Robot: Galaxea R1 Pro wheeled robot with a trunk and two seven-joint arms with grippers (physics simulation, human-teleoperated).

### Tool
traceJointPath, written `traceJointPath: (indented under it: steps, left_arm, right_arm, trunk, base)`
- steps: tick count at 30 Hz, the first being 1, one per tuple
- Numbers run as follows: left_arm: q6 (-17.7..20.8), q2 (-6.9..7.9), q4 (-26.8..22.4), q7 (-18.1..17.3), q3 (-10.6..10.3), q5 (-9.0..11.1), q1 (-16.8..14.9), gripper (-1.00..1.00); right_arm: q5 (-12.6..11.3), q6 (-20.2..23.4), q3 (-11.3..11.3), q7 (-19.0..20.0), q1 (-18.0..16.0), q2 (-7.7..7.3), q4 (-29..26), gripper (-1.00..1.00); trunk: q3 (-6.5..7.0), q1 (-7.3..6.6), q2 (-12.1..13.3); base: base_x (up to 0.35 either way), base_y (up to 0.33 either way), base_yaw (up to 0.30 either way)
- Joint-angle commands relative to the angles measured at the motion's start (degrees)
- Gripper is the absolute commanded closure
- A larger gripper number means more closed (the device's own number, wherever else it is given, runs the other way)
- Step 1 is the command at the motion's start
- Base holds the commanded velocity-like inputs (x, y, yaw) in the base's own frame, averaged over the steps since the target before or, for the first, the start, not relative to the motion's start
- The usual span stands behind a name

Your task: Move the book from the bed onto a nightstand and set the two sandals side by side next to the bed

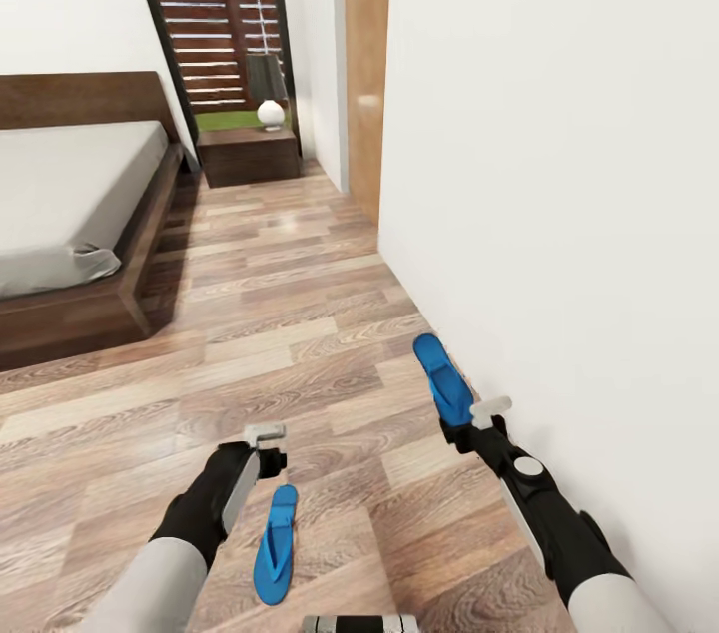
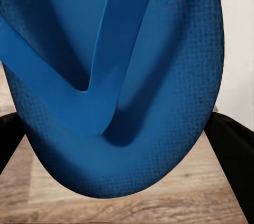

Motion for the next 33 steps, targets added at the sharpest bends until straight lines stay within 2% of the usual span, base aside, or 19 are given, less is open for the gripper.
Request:
traceJointPath:
  steps: [1, 4, 6, 10, 14, 20, 30, 33]
  left_arm:
    - [0.7, 0.00, 2.7, 0.6, 0.1, 1.2, -1.6, -1.00]
    - [1.6, 0.32, 8.6, 0.9, 0.1, 3.4, -5.3, -1.00]
    - [2.1, 0.47, 9.8, 0.8, 0.2, 4.1, -6.2, -1.00]
    - [4.1, 1.13, 10.8, 0.3, 0.2, 4.6, -7.7, -1.00]
    - [6.3, 1.03, 10.6, 0.0, 0.2, 4.7, -7.9, -1.00]
    - [8.7, 0.71, 10.4, -0.1, 0.2, 4.7, -8.0, -1.00]
    - [7.6, 0.87, 10.6, 0.3, -0.2, 4.1, -8.0, -1.00]
    - [7.5, 0.87, 8.7, 0.9, -0.9, 3.7, -8.9, -1.00]
  right_arm:
    - [0.6, 0.5, 1.2, 0.1, 0.0, -0.04, -0.2, 1.00]
    - [0.3, 1.9, 3.2, 0.2, -0.1, -0.04, -1.2, 1.00]
    - [0.2, 3.4, 3.6, 0.2, -0.2, -0.04, -2.7, 1.00]
    - [0.0, 9.7, 4.0, 1.3, -0.3, -0.04, -8.5, 1.00]
    - [0.0, 12.6, 4.0, 3.1, -0.4, 0.02, -11.7, 1.00]
    - [0.0, 13.5, 4.3, 3.8, -0.4, 0.13, -13.1, 1.00]
    - [-0.1, 13.6, 5.3, 4.2, -0.4, 0.06, -15.2, 1.00]
    - [-0.1, 14.0, 5.1, 4.3, -0.3, 0.05, -16.8, 1.00]
  trunk:
    - [-0.28, 0.01, 0.0]
    - [-0.94, 0.09, -0.1]
    - [-1.38, 0.14, -0.1]
    - [-2.27, 0.24, -0.2]
    - [-3.16, 0.34, -0.2]
    - [-4.49, 0.50, -0.3]
    - [-6.70, 0.76, -0.4]
    - [-7.37, 0.83, -0.5]
  base:
    - [0.000, 0.000, 0.000]
    - [0.000, 0.000, 0.000]
    - [0.000, 0.000, 0.000]
    - [0.000, 0.000, 0.000]
    - [0.000, 0.000, 0.000]
    - [0.000, 0.000, 0.000]
    - [0.000, 0.000, 0.000]
    - [0.000, 0.000, 0.000]
